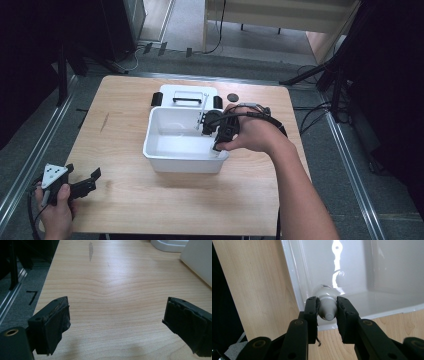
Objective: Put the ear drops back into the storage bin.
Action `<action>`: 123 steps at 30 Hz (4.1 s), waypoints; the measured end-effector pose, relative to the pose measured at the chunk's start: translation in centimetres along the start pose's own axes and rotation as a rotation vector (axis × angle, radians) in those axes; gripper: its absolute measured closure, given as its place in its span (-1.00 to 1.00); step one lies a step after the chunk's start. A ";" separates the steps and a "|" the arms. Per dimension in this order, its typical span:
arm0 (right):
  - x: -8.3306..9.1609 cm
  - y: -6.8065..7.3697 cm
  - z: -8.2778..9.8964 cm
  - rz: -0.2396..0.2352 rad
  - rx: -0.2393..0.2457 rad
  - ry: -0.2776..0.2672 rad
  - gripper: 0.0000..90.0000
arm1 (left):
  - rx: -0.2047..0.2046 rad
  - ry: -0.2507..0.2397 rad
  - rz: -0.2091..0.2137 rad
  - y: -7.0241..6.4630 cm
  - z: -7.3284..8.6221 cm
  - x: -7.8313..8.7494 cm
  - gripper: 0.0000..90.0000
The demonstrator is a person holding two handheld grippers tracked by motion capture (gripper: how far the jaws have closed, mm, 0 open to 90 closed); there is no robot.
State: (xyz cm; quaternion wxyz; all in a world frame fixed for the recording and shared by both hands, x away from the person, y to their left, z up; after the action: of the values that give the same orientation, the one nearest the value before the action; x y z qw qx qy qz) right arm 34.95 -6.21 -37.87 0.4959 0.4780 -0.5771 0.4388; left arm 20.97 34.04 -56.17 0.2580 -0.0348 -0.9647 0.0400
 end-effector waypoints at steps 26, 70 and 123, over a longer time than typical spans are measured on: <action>-4.6 -0.6 0.7 -0.043 -0.027 0.031 0.60 | -0.005 0.001 0.000 0.0 0.0 0.0 -0.84; -7.6 -1.8 0.5 -0.084 -0.117 0.128 0.57 | -0.005 -0.002 0.002 -0.1 0.0 0.0 -0.84; -0.7 -1.0 11.2 0.097 -0.378 -0.108 -1.00 | -0.010 0.000 -0.008 -0.1 0.0 0.0 -0.84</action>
State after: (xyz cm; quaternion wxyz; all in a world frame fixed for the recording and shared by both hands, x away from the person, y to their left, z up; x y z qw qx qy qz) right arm 34.29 -17.26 -39.95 0.5234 0.3711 -0.6973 0.3195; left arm 20.95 33.91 -56.17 0.2581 -0.0322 -0.9650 0.0339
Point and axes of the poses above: each handheld gripper's, and its own axes: x roughly backward along the jaws, z roughly out of its underside, y roughly to its left, the point moved 2 cm from there along -x, roughly forward along the jaws, and after that the axes turned 2 degrees about -z, right-handed, at the moved point
